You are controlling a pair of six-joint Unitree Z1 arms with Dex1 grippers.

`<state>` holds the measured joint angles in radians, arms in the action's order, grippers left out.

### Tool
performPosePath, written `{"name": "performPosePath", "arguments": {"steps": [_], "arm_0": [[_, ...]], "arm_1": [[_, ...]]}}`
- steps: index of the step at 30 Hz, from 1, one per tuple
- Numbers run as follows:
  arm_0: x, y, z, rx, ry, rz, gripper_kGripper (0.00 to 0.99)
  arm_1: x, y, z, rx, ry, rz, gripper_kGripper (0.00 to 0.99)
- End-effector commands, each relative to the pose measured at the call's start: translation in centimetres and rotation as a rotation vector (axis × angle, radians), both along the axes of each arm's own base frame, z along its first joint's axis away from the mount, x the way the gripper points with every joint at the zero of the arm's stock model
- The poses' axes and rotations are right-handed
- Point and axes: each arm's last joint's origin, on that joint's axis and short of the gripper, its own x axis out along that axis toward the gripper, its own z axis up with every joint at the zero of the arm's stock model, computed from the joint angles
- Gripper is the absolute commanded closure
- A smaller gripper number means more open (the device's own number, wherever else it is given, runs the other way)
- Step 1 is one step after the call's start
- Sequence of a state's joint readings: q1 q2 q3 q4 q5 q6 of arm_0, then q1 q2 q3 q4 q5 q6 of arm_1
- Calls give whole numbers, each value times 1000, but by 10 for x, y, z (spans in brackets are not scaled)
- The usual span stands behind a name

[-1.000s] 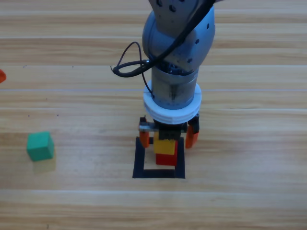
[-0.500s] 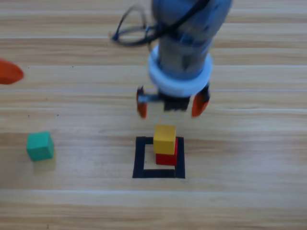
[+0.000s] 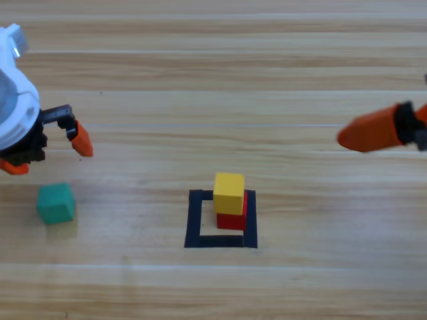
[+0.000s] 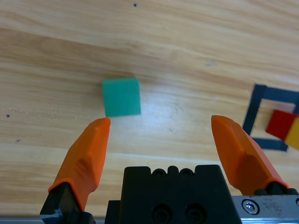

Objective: Stack the blocks in the rectangular block: red at the bottom, yellow in the middle, green on top

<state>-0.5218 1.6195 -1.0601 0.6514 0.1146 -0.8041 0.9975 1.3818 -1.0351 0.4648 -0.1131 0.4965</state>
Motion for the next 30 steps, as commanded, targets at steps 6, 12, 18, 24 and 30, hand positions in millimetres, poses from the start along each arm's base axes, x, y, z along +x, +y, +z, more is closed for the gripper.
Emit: {"name": "performPosePath", "arguments": {"steps": [6, 12, 18, 24, 30], "arm_0": [[37, 0, -63, 125, 185, 39, 54], [41, -2, -81, 152, 234, 40, 54], [46, -2, -96, 178, 262, 47, 56], [50, -1, -103, 178, 269, 42, 116], [51, 0, -107, 161, 259, 20, 375]], "arm_1": [[-7, -25, -32, -34, -46, 49, 0], [-5, -22, -37, -62, -43, 54, 0], [-3, -21, -39, -80, -52, 44, 0], [-4, -23, -35, -91, -60, 58, 0], [-8, -24, -36, -117, -53, 80, 0]]}}
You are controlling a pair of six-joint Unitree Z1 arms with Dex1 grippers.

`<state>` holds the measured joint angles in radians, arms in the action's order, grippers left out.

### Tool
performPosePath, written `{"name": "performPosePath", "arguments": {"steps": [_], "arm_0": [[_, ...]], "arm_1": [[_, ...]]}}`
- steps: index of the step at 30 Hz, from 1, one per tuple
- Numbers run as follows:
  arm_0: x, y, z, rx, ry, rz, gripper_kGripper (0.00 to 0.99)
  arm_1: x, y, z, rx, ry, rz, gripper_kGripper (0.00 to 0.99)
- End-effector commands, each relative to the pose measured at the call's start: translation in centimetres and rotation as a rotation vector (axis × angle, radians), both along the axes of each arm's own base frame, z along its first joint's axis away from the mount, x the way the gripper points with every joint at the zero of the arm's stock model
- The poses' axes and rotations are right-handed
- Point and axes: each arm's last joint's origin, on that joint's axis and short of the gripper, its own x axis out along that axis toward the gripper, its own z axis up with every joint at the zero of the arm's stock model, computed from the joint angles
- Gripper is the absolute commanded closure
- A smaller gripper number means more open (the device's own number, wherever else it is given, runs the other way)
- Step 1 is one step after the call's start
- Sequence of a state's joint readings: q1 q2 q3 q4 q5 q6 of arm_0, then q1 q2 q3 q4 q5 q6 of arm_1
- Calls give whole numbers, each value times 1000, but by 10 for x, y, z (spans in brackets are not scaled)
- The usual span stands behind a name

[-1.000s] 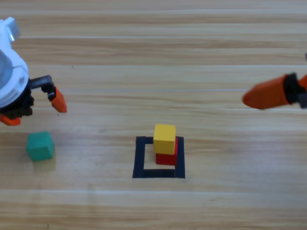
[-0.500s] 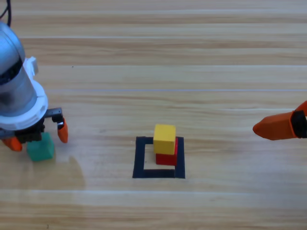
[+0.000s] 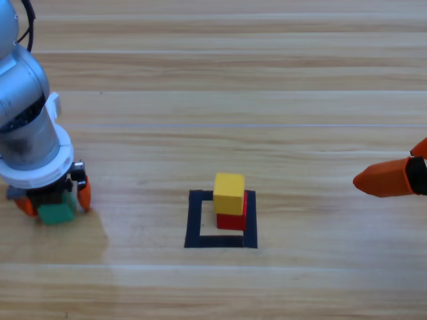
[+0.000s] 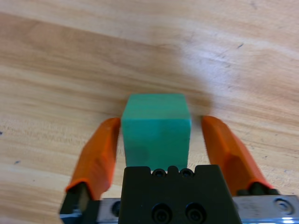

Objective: Stack the blocks in the rectangular block: red at the bottom, yellow in the middle, green on top

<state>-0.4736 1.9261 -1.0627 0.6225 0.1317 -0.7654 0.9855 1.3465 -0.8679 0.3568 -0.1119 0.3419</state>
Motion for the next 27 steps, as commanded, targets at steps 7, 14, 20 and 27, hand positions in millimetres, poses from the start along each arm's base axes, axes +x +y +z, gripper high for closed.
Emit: {"name": "performPosePath", "arguments": {"steps": [7, 14, 20, 27], "arm_0": [[10, 5, -14, -8, 12, -38, 741], [3, -8, 57, -84, -128, -242, 899], [-13, -56, 133, -201, -228, -496, 899], [-28, -122, 144, -210, -205, -730, 899]], "arm_1": [[-3, -11, -3, -18, 10, -32, 0], [-3, -11, -9, -25, 18, -36, 0], [-2, -11, -12, -35, 23, -35, 0], [-3, -11, -12, -36, 24, -35, 0]]}}
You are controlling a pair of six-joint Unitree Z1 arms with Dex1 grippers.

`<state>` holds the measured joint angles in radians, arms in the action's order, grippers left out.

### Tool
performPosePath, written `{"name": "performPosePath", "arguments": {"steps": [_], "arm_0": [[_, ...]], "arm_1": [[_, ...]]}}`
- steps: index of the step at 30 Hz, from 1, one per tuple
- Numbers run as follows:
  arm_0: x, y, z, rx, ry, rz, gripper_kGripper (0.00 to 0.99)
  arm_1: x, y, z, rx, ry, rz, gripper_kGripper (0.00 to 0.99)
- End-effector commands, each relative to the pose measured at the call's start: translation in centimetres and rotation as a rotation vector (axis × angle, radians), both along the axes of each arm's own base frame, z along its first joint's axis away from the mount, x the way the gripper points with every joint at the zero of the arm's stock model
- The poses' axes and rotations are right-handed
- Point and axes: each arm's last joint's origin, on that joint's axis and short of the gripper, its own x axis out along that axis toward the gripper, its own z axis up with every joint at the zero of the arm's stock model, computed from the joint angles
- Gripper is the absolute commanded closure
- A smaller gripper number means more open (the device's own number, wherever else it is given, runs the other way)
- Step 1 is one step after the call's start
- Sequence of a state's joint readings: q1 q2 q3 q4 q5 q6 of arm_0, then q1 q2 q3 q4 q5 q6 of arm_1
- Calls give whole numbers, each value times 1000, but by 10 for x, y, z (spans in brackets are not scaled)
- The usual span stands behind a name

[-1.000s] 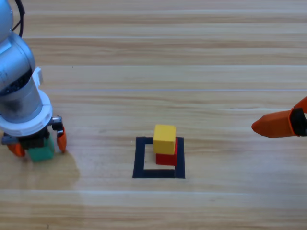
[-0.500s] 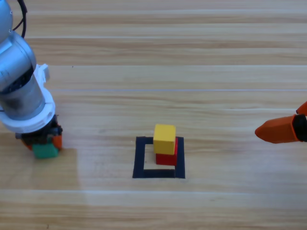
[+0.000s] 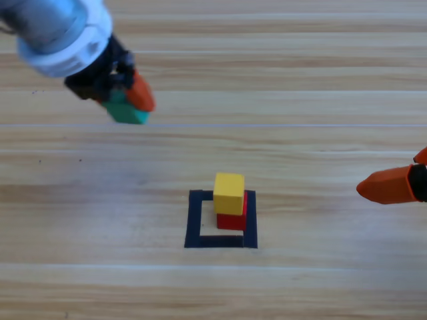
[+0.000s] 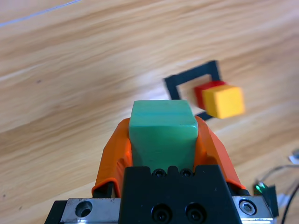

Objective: Stack the blocks in the rectangular block: red at the bottom, yellow in the middle, green on top

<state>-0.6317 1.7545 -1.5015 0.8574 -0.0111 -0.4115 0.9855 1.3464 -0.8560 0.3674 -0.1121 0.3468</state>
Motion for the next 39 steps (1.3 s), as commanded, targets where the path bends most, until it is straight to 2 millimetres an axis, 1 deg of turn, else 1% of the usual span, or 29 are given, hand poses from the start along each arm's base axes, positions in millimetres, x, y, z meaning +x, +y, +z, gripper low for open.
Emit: {"name": "performPosePath", "arguments": {"steps": [1, 3, 5, 9, 11, 14, 18, 19, 25, 33, 39], "arm_0": [[-20, -70, -16, 62, 47, -223, 899], [-22, -89, -23, 86, 57, -258, 899], [-23, -102, -31, 102, 71, -263, 899], [-23, -116, -34, 104, 81, -236, 899], [-23, -126, -38, 126, 91, -207, 899], [-17, -142, -48, 172, 125, -157, 899], [-6, -162, -62, 236, 185, -18, 896], [-6, -165, -62, 241, 194, -5, 896], [-4, -168, -62, 221, 219, 100, 895], [-3, -169, -59, 204, 220, 121, 895], [-2, -170, -65, 221, 218, 137, 895]], "arm_1": [[-1, -9, -7, -19, 8, -31, 0], [-2, -9, -8, -19, 8, -29, 0], [-2, -10, -7, -15, 6, -31, 0], [-3, -12, -8, -19, 8, -31, 0], [-4, -12, -8, -19, 8, -31, 0], [-4, -12, -8, -19, 8, -31, 0], [-4, -13, -8, -20, 9, -31, 0], [-4, -13, -8, -20, 9, -31, 0], [-4, -12, -8, -18, 9, -30, 0], [-3, -11, -10, -27, 16, -28, 0], [-2, -10, -11, -28, 19, -26, 0]]}}
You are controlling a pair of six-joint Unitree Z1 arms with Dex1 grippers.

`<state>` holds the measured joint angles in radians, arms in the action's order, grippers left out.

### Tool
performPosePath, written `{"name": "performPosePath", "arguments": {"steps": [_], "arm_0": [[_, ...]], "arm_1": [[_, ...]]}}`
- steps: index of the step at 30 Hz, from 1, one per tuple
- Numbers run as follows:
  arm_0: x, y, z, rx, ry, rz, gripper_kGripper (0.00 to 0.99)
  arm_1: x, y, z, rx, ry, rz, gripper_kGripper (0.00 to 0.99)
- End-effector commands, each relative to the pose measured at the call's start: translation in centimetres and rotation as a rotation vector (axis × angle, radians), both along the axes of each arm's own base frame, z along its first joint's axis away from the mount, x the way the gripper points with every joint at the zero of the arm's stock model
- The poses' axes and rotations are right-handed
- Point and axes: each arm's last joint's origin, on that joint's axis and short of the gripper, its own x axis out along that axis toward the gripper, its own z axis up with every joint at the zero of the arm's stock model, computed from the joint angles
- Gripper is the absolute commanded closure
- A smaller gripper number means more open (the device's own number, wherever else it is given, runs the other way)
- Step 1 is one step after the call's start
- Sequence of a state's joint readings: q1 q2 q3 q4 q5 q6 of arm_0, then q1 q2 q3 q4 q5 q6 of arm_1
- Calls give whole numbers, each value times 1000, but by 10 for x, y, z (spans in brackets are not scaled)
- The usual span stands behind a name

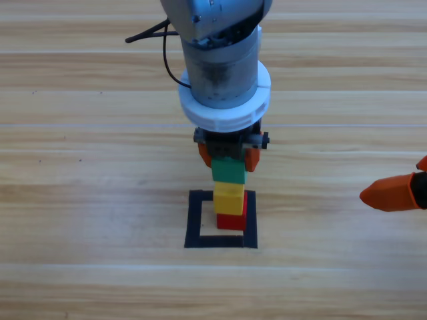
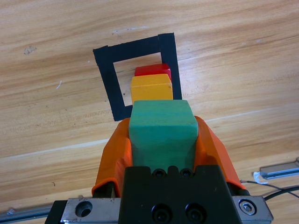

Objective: Stack the blocks in the rectangular block: red at the bottom, yellow in the middle, green on top

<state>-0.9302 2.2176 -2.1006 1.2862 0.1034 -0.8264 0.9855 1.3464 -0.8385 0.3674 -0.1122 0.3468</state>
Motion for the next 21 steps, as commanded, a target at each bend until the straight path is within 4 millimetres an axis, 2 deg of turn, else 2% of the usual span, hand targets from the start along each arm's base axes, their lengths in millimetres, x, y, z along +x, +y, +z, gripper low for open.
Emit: {"name": "performPosePath", "arguments": {"steps": [1, 21], "arm_0": [[-1, -12, -21, 49, 17, 0, 895], [3, -18, -40, 76, 33, 17, 892]], "arm_1": [[-1, -8, -6, -14, 9, -26, 0], [-1, -8, -6, -13, 13, -23, 0]]}}
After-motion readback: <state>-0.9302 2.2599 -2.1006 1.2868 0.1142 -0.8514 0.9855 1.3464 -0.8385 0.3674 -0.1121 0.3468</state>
